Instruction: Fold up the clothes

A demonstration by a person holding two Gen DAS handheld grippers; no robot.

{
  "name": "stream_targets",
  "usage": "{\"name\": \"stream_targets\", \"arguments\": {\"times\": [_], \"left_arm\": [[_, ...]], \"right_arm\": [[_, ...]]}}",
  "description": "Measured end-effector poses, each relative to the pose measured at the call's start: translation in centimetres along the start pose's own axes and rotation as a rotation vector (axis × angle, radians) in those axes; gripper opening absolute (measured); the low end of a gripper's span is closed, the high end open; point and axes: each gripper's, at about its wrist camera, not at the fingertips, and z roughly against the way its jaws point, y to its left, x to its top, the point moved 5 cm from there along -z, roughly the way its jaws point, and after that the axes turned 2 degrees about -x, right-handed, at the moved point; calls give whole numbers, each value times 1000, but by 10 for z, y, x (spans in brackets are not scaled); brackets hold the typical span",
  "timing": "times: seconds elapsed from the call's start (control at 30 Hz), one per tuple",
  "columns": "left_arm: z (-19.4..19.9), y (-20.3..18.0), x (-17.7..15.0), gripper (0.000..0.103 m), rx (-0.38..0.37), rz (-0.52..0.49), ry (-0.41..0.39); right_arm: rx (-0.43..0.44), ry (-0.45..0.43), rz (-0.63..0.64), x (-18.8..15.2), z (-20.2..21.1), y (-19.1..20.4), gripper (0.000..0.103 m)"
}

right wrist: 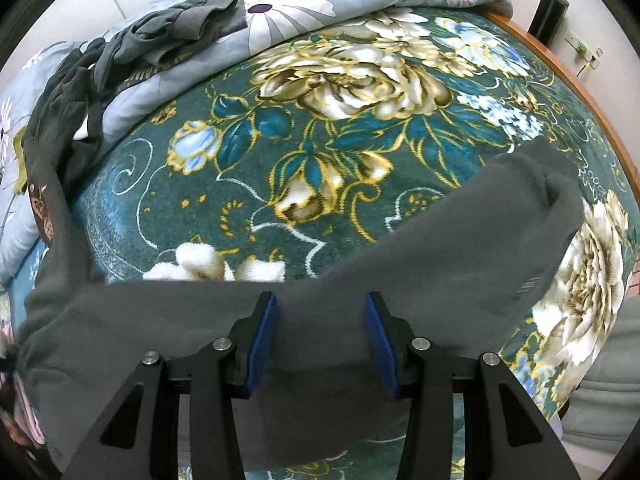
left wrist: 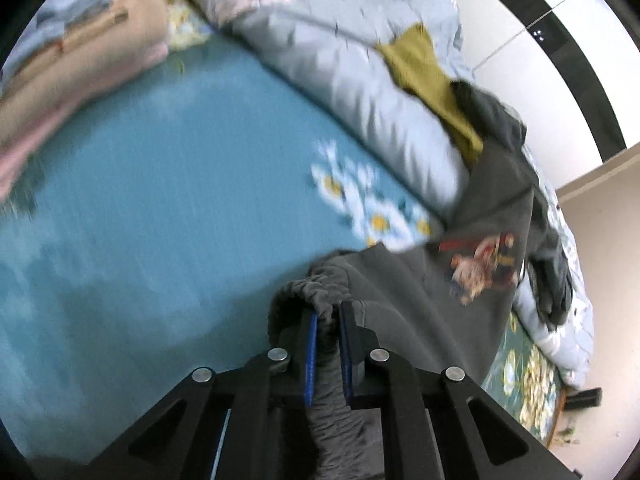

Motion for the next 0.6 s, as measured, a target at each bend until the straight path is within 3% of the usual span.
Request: {"name": "stream_targets", "arguments": {"times": [0.1,0.2,0.33,0.47,0.57,0.6], "left_arm": [[12,6,34,11,54,-42,-60],[16,21,56,11,69,-29,-61],[-6,42,43,15,66,48,12],[-7,50,29,16,40,108,33],[4,49,28,33,-12,128,-13],[6,50,26,34,-28,132,-18]], "right_arm": [[0,6,-5,-1,-1,-2,47],[1,17,-1,-2,-4,2,47],[20,27,26,-6,-7,19,47],[49,23,81,-4,-7,48,47],[91,8,127,11,-5,80,47],[118,-4,142,20,-4,96,47]]}}
